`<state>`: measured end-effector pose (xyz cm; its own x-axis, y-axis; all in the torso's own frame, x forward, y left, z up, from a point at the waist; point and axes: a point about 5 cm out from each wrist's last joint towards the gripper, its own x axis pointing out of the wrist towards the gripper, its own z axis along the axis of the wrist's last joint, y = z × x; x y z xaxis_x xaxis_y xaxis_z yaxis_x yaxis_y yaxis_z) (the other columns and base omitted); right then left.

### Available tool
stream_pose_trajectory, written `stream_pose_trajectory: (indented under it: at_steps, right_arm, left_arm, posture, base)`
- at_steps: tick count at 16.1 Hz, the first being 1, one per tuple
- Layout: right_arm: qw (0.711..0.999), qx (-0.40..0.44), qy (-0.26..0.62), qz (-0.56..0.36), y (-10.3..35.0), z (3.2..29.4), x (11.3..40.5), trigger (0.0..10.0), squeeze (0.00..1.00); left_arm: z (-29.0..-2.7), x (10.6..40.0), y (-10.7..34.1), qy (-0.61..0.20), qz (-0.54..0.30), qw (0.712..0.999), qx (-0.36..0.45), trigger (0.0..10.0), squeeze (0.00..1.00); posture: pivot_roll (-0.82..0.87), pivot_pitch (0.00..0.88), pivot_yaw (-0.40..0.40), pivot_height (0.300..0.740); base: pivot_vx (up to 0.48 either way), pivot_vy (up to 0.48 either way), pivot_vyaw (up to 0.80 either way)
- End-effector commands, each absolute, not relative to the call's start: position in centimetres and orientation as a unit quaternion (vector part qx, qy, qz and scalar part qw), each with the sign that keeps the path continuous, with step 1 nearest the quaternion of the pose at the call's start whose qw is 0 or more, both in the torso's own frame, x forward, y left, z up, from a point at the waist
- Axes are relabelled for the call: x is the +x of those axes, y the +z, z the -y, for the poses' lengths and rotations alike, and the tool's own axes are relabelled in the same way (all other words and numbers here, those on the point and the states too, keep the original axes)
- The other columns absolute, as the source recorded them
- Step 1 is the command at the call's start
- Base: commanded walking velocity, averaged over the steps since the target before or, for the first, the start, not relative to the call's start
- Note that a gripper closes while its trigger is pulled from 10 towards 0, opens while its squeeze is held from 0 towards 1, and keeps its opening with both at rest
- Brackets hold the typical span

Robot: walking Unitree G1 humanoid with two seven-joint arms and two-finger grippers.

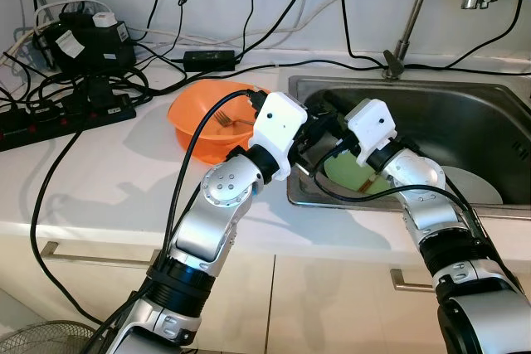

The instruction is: Kitchen organization

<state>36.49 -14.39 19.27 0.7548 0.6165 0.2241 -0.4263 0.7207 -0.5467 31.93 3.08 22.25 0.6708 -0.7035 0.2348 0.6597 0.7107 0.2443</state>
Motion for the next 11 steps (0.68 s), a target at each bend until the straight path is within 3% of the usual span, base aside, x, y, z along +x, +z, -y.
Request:
stream_pose_trajectory:
  at_steps: [1, 2, 3, 11]
  right_arm:
    - [0.907, -0.231, 0.274, 0.220, 20.41, 14.85, 36.54, 0.0, 0.00]
    - [0.907, -0.231, 0.274, 0.220, 20.40, 14.86, 36.55, 0.0, 0.00]
    - [0.908, -0.231, 0.273, 0.220, 20.39, 14.86, 36.56, 0.0, 0.00]
    - [0.910, -0.230, 0.269, 0.214, 20.18, 15.03, 36.64, 0.0, 0.00]
  left_arm:
    - [-3.41, 32.30, 21.43, -0.365, 0.137, 0.918, 0.076, 10.0, 0.10]
    - [-3.48, 32.35, 21.42, -0.361, 0.137, 0.919, 0.077, 10.0, 0.10]
    - [-3.58, 32.43, 21.40, -0.358, 0.138, 0.920, 0.078, 10.0, 1.00]
    - [-3.92, 32.73, 21.52, -0.344, 0.140, 0.926, 0.073, 10.0, 1.00]
  posture:
    - [0.03, 0.000, 0.039, 0.740]
    - [0.03, 0.000, 0.039, 0.740]
    - [0.04, 0.000, 0.038, 0.740]
    - [0.04, 0.000, 0.036, 0.740]
  base:
    - [0.000, 0.000, 0.00]
    - [0.000, 0.000, 0.00]
    - [0.000, 0.000, 0.00]
    - [0.000, 0.000, 0.00]
